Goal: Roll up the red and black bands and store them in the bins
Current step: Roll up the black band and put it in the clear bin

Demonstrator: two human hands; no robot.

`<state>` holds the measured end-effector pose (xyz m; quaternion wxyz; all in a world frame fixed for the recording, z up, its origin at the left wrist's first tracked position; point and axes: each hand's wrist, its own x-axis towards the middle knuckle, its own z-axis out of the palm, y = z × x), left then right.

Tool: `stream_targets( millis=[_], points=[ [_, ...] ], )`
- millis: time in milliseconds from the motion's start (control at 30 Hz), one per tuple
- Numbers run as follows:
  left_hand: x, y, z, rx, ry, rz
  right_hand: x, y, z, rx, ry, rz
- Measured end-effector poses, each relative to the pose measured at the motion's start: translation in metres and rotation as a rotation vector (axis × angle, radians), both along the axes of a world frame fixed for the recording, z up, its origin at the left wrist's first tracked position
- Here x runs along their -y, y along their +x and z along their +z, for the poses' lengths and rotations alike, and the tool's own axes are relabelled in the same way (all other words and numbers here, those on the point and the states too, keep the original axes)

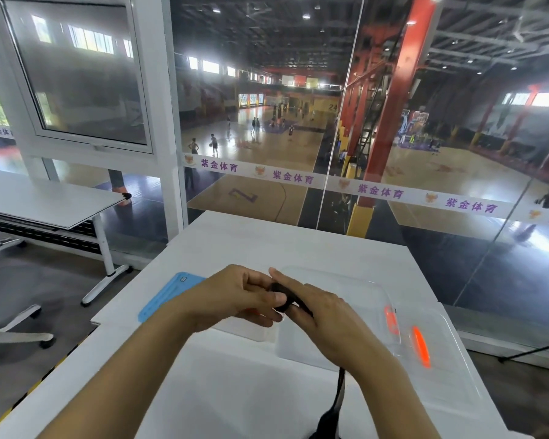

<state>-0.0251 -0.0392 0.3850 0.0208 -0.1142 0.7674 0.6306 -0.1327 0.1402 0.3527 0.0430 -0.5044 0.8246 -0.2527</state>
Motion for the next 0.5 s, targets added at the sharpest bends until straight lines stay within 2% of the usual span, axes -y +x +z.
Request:
stream_targets(
  millis=[100, 367, 500],
  points=[
    [0.003, 0.002, -0.002, -0.020, 0.000, -0.031, -0.001, -0.001, 0.003, -0.003, 0.013, 0.036],
    [-0.015, 0.004, -0.012, -0.174, 0.014, 0.192, -0.003, -0.002, -0.001, 0.008, -0.094, -0.060],
    [-0.022, 0.002, -0.014, -0.232, 0.102, 0.288, -0.002, 0.004, -0.004, -0.032, -0.161, -0.081]
  ],
)
